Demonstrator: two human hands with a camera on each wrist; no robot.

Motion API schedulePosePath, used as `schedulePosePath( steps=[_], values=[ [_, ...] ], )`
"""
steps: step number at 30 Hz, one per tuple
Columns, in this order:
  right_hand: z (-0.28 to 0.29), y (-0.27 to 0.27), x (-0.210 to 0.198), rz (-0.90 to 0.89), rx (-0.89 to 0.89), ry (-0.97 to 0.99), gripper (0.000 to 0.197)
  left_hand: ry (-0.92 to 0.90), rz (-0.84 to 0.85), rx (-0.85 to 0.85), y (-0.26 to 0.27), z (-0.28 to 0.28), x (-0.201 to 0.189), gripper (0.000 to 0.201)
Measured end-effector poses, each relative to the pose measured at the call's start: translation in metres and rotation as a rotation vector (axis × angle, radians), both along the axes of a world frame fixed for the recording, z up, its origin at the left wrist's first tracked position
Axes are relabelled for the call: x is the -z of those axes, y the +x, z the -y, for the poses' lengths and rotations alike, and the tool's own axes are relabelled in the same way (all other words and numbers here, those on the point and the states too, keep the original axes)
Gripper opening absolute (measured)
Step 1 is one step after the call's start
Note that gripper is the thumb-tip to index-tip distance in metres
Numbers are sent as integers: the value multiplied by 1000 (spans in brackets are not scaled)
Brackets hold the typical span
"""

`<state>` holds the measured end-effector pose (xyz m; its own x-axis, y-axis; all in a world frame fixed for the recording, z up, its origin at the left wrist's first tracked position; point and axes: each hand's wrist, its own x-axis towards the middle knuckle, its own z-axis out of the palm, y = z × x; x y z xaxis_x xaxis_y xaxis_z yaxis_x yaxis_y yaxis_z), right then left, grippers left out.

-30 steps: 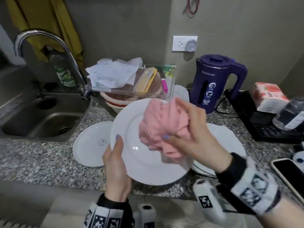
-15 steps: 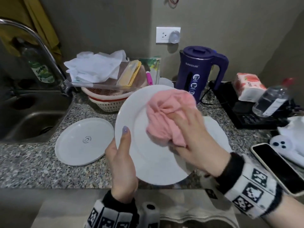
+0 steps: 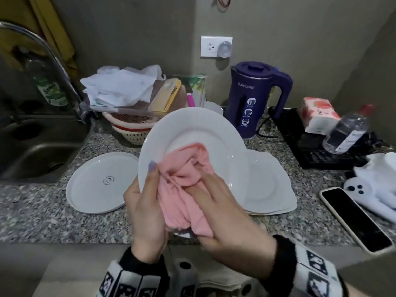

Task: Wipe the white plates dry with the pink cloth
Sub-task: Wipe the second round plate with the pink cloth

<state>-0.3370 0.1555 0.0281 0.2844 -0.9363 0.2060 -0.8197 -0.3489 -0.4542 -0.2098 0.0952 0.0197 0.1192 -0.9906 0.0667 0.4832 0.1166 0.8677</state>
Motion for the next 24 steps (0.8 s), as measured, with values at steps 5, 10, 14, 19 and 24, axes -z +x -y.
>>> schedulePosePath(
  steps=[5,10,14,19,24],
  values=[
    [50,-31,-34,-136,208,-196,79,-34,37,22,3,1,5,17],
    [31,0,-19,-260,-25,-117,87,-25,72,17,3,2,8,18],
    [53,-35,-42,-328,176,-293,79,-49,46,-17,9,-1,2,18],
    [40,-75,-39,840,427,113,36,-148,-33,-57,6,-5,-18,27],
    [13,-47,8,1613,604,150,24,-69,-59,-118,-3,-6,-13,28]
  ],
)
